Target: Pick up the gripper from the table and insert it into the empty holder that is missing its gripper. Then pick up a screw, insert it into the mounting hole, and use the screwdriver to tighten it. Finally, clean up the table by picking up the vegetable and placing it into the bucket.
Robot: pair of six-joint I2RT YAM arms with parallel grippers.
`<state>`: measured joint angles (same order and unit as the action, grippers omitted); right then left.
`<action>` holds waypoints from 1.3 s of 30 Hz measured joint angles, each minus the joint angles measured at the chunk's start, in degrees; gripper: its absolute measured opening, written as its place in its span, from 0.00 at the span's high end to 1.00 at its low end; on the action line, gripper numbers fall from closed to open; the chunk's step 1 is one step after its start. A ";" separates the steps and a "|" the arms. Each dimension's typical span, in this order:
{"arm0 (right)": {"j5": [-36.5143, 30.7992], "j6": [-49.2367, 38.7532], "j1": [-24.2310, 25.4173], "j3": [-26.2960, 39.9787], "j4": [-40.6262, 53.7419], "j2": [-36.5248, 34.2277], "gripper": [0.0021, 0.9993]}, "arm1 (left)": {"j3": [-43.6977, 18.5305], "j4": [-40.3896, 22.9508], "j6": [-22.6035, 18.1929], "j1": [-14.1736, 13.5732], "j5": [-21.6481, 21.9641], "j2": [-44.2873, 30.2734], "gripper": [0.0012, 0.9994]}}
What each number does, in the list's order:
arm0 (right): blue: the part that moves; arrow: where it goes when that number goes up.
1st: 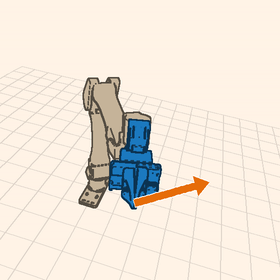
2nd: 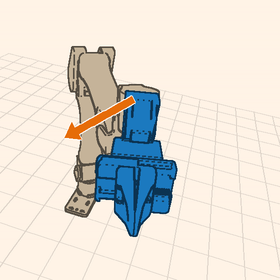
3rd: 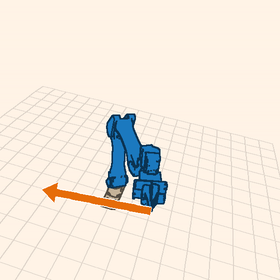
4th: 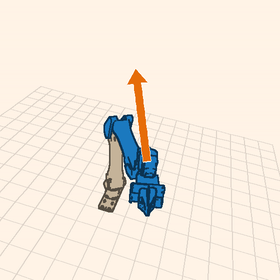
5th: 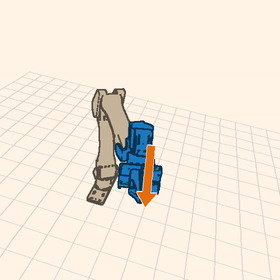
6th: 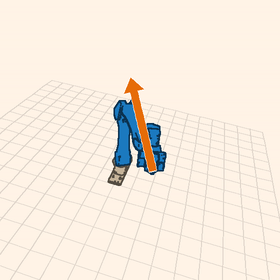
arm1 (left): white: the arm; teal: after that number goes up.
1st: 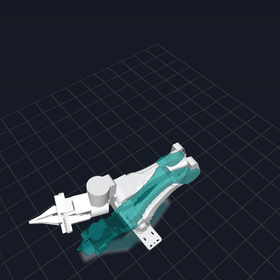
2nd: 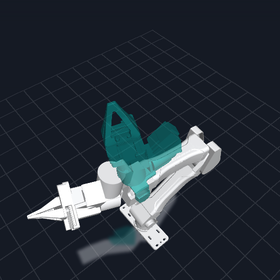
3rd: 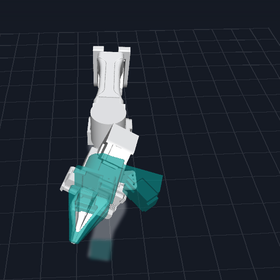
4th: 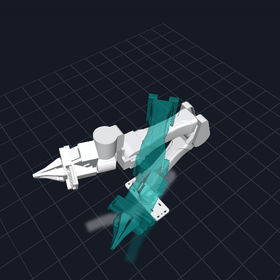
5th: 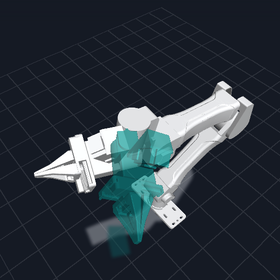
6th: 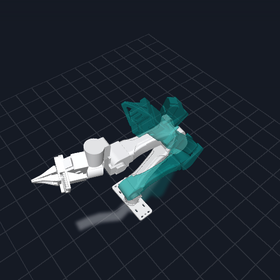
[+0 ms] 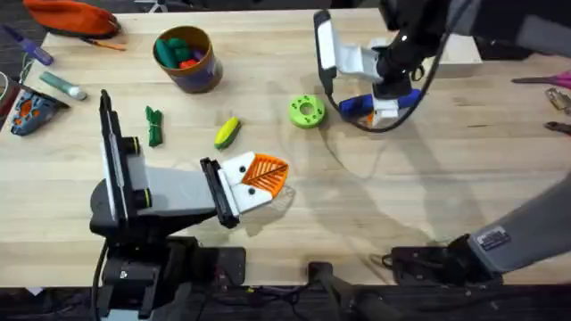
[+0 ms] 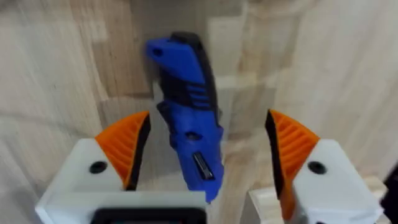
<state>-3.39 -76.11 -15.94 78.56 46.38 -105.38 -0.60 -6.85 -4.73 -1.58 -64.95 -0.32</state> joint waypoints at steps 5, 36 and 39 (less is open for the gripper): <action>1.53 5.96 -0.74 0.00 -0.03 7.72 0.01 | 0.02 0.00 0.00 0.00 0.00 0.02 0.99; 3.92 80.44 1.61 -0.14 7.26 53.32 0.01 | 0.02 0.01 -0.02 0.00 0.00 0.00 0.99; 3.92 81.10 1.61 -7.47 5.87 57.36 0.01 | 0.01 0.02 -0.01 0.00 0.01 0.02 0.99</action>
<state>0.54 4.99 -14.33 71.09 52.25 -48.02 -0.58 -6.83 -4.74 -1.58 -64.94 -0.30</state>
